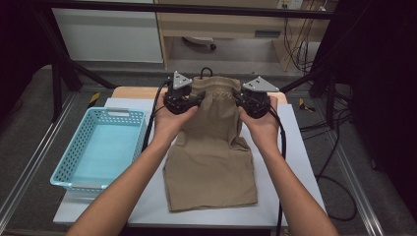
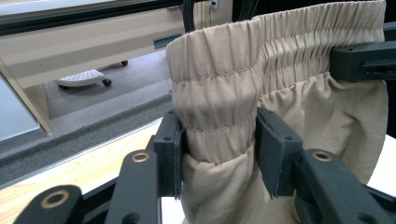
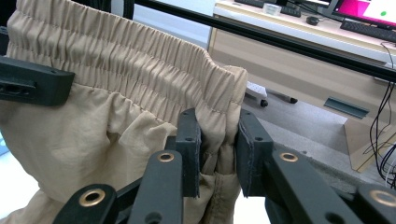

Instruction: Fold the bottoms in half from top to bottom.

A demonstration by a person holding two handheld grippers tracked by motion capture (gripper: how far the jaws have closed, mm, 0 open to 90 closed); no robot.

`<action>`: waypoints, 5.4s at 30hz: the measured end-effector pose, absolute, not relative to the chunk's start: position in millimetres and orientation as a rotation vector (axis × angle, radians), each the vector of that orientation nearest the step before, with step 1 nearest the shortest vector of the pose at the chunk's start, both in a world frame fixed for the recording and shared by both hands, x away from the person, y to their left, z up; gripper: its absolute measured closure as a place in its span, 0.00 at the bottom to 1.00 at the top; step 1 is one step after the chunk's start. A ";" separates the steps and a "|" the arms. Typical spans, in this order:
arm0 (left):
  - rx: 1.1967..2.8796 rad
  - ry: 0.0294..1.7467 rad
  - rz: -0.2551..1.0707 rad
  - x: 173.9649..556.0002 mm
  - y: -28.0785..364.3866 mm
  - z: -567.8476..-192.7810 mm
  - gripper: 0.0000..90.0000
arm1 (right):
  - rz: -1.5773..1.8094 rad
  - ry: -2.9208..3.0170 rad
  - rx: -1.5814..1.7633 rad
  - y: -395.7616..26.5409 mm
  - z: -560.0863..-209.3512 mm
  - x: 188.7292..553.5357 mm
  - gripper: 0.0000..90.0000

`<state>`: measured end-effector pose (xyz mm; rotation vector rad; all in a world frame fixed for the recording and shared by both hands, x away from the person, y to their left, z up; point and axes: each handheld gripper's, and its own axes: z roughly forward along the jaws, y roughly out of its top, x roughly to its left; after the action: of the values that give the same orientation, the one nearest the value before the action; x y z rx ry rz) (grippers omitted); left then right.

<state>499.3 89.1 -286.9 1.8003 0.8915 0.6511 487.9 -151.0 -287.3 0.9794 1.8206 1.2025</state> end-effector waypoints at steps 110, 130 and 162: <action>2.031 1.117 0.463 343.2 163.6 -440.5 0.27 | 1.369 2.006 0.955 -172.3 -392.2 374.1 0.80; 2.047 1.137 0.492 346.0 162.3 -444.9 0.32 | 1.381 2.021 0.952 -177.3 -392.1 366.5 0.81; 2.091 1.146 0.490 350.2 156.7 -454.7 0.34 | 1.443 2.086 0.914 -183.8 -395.7 326.9 0.81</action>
<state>350.2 156.7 -454.7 2.0909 1.1464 0.4905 326.9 -183.8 -395.7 0.9145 2.0856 1.4427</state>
